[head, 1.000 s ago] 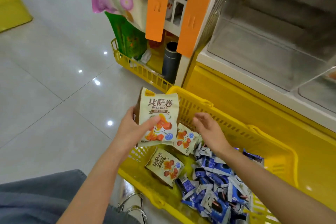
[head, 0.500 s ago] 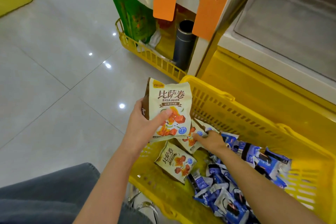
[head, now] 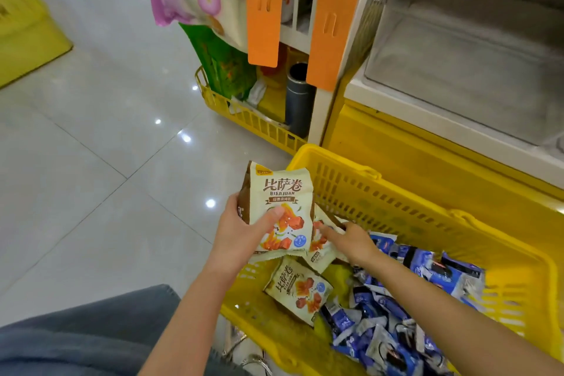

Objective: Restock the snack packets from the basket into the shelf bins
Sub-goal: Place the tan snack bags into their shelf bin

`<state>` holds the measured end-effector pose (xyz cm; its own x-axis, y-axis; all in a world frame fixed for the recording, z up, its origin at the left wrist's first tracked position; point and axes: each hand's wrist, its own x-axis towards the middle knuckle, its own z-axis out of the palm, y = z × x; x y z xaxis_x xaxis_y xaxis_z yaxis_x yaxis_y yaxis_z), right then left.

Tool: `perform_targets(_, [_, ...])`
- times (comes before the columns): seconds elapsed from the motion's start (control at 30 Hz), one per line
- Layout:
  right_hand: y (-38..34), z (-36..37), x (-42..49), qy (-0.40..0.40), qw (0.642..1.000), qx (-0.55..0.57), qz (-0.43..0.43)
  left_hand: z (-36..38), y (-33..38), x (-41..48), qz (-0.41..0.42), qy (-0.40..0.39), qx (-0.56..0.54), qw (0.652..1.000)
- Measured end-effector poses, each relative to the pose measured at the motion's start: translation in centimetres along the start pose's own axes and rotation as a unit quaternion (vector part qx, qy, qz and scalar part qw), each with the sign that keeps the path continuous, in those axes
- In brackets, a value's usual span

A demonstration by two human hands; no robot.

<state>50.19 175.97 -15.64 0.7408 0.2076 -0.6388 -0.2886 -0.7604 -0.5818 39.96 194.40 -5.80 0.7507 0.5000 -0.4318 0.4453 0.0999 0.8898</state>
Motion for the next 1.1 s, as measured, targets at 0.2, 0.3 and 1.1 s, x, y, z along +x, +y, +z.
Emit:
perform_targets(0.2, [0.5,-5.2,-6.6,-0.03,0.99,0.127,-0.045,0.9,1.0,-2.1,-0.064,-0.048,0.012,0.997])
perform_targets(0.3, [0.0,-8.1,-9.4,-0.017,0.987,0.154,-0.049,2.1,2.7,-3.5,-0.084,-0.129,-0.023,0.988])
perform_targets(1.1, [-3.9,-25.7,-21.5,0.116,0.936,0.272,-0.193,12.1,18.6,-9.6,0.139,-0.379,-0.077,0.912])
